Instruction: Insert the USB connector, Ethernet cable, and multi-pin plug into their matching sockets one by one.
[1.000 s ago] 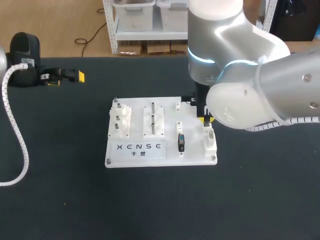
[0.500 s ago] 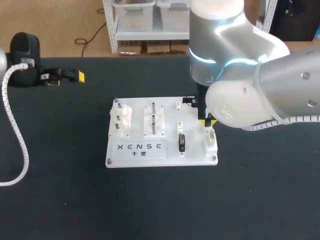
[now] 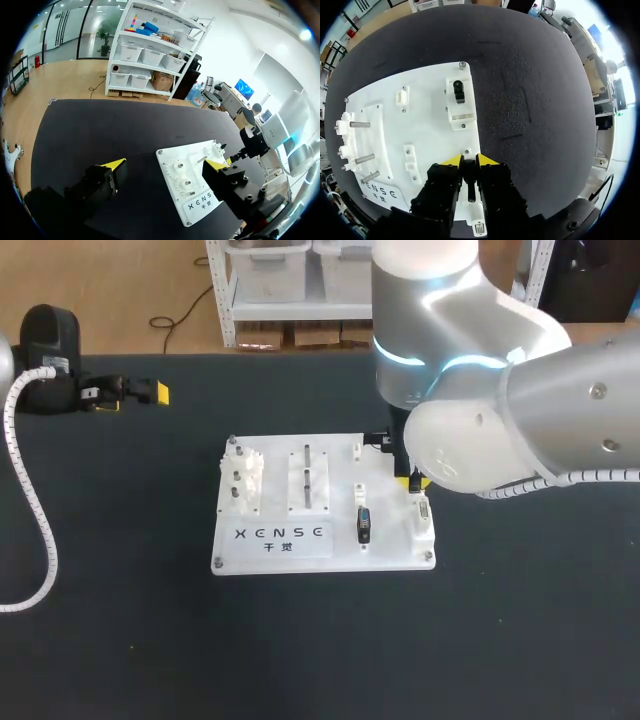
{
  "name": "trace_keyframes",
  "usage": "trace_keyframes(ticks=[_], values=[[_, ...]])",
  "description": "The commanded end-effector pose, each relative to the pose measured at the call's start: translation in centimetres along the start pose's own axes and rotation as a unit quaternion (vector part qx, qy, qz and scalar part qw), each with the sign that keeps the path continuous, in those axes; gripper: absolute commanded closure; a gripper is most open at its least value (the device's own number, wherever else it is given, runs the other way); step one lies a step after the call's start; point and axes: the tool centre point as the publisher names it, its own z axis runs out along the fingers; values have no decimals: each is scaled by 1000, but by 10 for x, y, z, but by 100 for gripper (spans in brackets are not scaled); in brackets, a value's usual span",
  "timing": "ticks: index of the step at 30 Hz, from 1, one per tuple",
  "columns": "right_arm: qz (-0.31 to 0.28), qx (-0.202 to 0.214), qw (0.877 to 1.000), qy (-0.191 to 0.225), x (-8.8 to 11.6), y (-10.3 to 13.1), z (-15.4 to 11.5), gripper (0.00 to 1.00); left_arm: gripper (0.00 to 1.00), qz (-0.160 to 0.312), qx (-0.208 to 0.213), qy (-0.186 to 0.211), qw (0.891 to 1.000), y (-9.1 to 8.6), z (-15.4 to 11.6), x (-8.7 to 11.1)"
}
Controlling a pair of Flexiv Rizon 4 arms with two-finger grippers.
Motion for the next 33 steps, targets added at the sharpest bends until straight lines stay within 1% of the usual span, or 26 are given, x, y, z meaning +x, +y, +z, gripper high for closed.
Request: trace_keyframes(ticks=[1, 8, 11, 15, 22, 30, 33], values=[[6, 1, 1000, -13, 0, -2, -5, 0, 0, 0, 0, 0, 1000, 0, 0, 0], [4, -8, 999, -42, 9, 7, -41, 0, 0, 0, 0, 0, 1000, 0, 0, 0], [-8, -13, 999, -50, 18, 17, -53, 0, 0, 0, 0, 0, 1000, 0, 0, 0], [-27, -15, 998, -47, 35, 29, -62, 0, 0, 0, 0, 0, 1000, 0, 0, 0], [-60, -12, 998, -32, 60, 50, -57, 0, 0, 0, 0, 0, 1000, 0, 0, 0], [-72, -1, 997, -7, 71, 62, -42, 0, 0, 0, 0, 0, 1000, 0, 0, 0], [-81, -5, 997, 2, 75, 64, -37, 0, 0, 0, 0, 0, 1000, 0, 0, 0]])
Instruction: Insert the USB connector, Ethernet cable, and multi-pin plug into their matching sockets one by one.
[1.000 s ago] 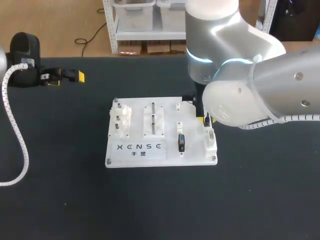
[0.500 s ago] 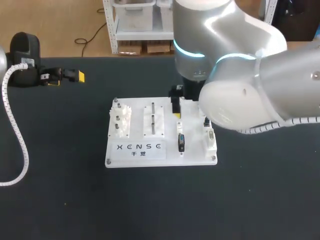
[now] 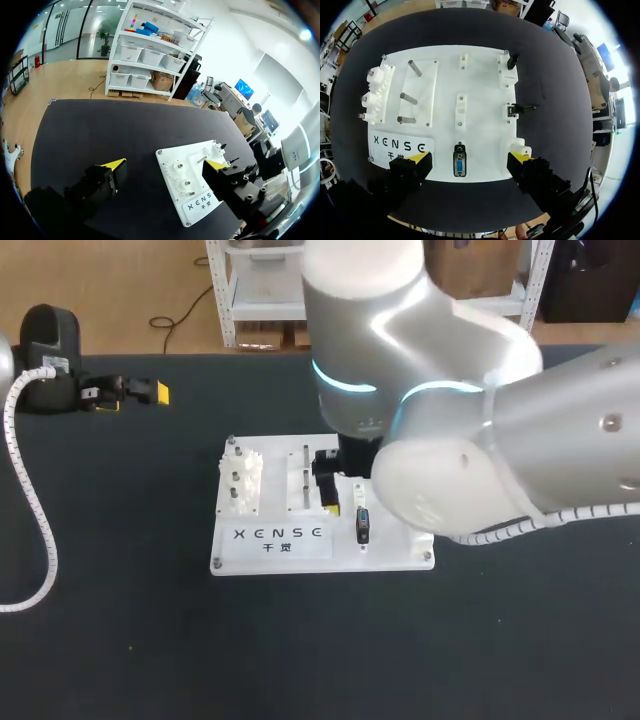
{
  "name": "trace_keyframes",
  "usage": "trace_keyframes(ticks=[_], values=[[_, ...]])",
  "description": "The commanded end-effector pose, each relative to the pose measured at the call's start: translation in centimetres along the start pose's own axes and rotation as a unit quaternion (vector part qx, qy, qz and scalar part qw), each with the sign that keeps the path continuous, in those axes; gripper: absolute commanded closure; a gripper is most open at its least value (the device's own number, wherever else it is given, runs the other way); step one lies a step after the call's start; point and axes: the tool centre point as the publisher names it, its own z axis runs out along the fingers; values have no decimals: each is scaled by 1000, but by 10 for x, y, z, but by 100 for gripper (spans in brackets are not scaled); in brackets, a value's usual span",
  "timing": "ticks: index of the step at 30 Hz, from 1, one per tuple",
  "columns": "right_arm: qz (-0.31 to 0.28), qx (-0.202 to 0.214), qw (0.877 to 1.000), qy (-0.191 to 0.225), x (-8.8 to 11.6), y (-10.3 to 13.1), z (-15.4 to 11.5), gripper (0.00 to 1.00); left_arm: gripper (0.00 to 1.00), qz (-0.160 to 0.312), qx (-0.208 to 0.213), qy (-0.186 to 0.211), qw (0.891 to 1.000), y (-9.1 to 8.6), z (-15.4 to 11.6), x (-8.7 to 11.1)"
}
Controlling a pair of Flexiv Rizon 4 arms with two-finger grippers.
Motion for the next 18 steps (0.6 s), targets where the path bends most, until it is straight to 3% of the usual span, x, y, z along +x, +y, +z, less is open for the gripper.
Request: trace_keyframes(ticks=[1, 10, 11, 14, 16, 18], values=[[-8, -3, 1000, 13, -1, 9, 8, 0, 0, 0, 0, 0, 1000, 0, 0, 0], [-18, -17, 999, 22, 5, 19, 17, 0, 0, 0, 0, 0, 1000, 0, 0, 0], [-19, -18, 999, 22, 5, 19, 18, 15, 0, 0, 0, 0, 1000, 0, 0, 0], [-22, -21, 999, 22, 8, 18, 20, 27, 0, 0, 0, 0, 1000, 0, 0, 0], [-23, -23, 999, 21, 10, 18, 21, 46, 0, 0, 0, 0, 1000, 0, 0, 0], [-23, -24, 999, 21, 12, 18, 23, 49, 0, 0, 0, 0, 1000, 0, 0, 0]])
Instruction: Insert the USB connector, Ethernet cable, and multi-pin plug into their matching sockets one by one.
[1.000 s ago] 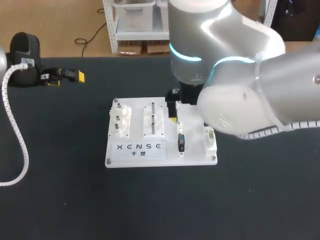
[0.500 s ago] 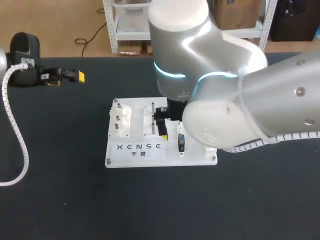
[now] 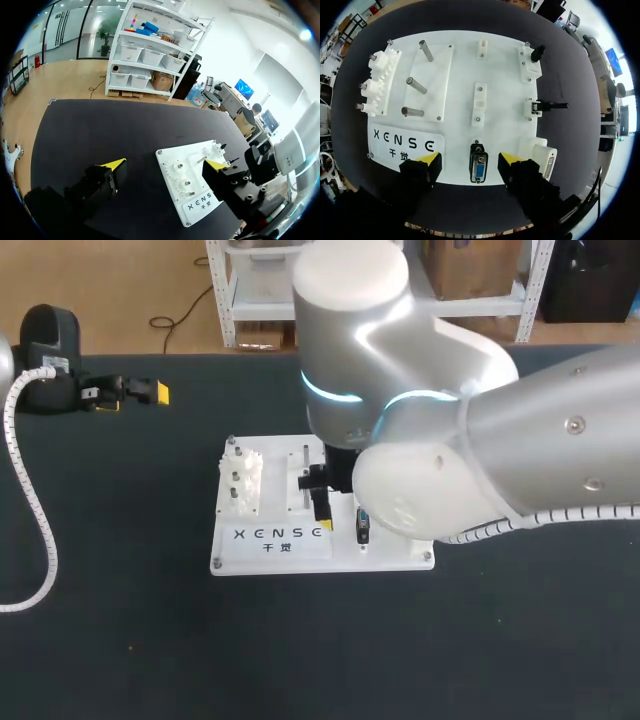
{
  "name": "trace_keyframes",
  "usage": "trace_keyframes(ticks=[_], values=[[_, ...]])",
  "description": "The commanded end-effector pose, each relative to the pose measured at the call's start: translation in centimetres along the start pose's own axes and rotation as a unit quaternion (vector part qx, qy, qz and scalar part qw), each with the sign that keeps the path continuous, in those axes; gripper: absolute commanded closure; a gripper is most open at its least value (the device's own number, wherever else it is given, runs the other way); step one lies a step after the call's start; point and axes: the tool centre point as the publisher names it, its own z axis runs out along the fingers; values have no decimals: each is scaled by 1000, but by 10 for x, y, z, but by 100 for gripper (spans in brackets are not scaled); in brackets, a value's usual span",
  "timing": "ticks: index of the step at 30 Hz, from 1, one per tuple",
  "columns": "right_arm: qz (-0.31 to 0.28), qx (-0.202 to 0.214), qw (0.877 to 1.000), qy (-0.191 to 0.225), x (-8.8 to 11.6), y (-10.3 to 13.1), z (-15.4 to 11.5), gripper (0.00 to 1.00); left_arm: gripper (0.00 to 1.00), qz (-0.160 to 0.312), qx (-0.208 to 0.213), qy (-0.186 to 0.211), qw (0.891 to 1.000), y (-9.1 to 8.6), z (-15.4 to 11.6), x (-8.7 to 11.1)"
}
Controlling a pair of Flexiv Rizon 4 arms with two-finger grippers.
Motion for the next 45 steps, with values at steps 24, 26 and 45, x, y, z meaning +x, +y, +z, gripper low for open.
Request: trace_keyframes(ticks=[24, 26, 45], values=[[9, -17, 1000, -10, 4, -6, 15, 62, 0, 0, 0, 0, 1000, 0, 0, 0], [10, -18, 1000, -11, 3, -6, 15, 63, 0, 0, 0, 0, 1000, 0, 0, 0], [10, -23, 1000, -14, 2, -10, 15, 80, 0, 0, 0, 0, 1000, 0, 0, 0]])
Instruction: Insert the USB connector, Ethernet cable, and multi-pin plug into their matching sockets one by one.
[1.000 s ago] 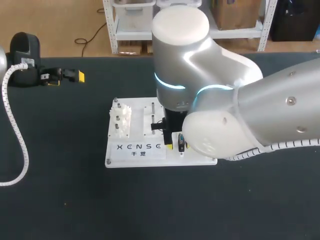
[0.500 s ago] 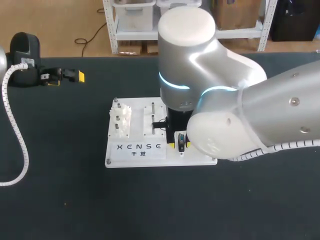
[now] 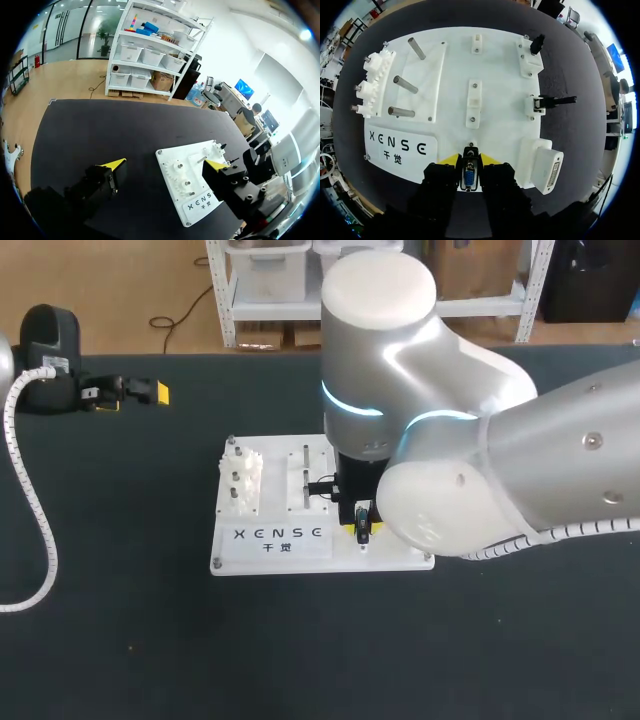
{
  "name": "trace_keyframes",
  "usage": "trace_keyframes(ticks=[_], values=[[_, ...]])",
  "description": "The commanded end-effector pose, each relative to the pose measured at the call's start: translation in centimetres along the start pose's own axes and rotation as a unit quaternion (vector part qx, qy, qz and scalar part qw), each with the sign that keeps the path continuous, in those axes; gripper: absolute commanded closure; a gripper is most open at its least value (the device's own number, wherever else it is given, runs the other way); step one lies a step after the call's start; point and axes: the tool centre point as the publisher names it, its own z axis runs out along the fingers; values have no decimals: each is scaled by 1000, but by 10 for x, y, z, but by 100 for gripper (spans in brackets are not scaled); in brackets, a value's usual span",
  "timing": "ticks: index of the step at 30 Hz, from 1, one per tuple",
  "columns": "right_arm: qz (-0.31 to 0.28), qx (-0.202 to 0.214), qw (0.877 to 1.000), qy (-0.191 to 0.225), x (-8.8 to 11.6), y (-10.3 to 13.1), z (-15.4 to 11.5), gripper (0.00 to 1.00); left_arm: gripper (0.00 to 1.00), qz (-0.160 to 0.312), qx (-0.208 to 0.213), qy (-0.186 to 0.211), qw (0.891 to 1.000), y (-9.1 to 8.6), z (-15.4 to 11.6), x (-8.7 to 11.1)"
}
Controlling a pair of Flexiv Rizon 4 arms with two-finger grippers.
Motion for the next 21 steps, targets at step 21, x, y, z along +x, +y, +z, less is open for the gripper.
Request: trace_keyframes(ticks=[21], values=[[-6, -16, 999, -36, -1, -10, -15, 100, 0, 0, 0, 0, 1000, 0, 0, 0]])
